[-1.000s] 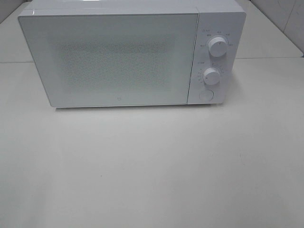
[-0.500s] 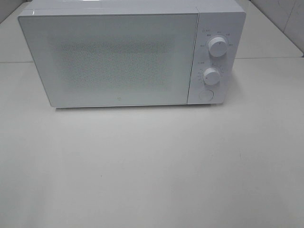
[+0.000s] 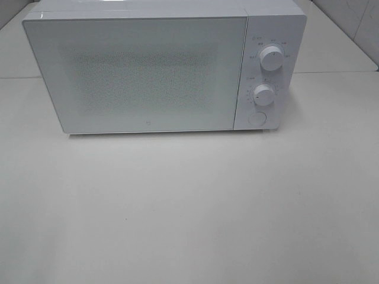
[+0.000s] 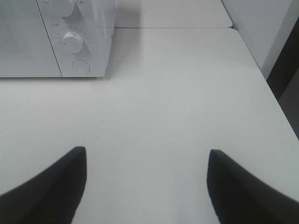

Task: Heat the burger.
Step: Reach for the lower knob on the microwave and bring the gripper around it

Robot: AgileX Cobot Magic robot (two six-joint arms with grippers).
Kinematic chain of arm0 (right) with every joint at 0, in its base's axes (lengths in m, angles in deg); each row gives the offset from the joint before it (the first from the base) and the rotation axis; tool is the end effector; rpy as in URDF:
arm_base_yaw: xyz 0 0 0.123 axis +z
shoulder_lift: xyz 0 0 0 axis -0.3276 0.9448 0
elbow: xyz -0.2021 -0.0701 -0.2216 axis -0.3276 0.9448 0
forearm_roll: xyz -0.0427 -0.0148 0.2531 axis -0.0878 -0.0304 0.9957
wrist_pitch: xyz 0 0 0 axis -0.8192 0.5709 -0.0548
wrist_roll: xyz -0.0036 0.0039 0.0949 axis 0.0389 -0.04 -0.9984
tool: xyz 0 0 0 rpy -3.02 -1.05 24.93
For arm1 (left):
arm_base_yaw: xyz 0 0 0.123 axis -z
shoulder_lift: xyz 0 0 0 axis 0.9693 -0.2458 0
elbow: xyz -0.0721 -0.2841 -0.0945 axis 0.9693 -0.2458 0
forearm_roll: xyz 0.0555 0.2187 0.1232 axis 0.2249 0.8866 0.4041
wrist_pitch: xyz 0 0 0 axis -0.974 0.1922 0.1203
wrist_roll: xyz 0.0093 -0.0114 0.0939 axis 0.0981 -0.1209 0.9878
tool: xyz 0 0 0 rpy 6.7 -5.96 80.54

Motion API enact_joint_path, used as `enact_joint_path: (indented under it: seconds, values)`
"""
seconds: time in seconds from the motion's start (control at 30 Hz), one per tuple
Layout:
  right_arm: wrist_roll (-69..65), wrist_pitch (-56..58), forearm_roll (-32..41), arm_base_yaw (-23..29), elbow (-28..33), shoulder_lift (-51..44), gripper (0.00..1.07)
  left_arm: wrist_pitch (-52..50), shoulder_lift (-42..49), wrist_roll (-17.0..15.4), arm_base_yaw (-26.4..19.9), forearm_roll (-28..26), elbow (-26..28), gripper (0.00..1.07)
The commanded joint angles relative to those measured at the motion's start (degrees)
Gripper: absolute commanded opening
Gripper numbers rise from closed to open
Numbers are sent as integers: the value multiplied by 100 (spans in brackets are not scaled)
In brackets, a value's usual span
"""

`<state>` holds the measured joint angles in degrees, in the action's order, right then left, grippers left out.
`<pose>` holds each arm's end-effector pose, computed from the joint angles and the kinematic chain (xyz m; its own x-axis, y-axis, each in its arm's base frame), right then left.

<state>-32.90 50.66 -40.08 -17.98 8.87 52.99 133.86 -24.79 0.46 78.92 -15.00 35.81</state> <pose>-0.0158 -0.0058 0.2839 -0.3750 0.0004 -0.9270 0.0358 0.9993 -0.0141 -0.0243 -0.0095 0.2811 -0.4567 0.0142 -0.8895 0.1514 0.9865 -0.0620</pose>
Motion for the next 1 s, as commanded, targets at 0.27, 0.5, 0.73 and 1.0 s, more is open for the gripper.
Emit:
enact_joint_path:
  seconds: [0.27, 0.5, 0.73, 1.0]
  values:
    - [-23, -57, 17, -40, 17, -172, 64, -86, 86, 29, -23, 0, 6, 101]
    - [-23, -57, 17, -40, 17, -172, 64, -86, 86, 29, -23, 0, 6, 101]
    - [-23, -57, 17, -29, 17, -172, 64, -86, 86, 29, -23, 0, 6, 101]
    - [-23, -80, 17, -29, -17, -172, 77, -86, 86, 29, -23, 0, 6, 101]
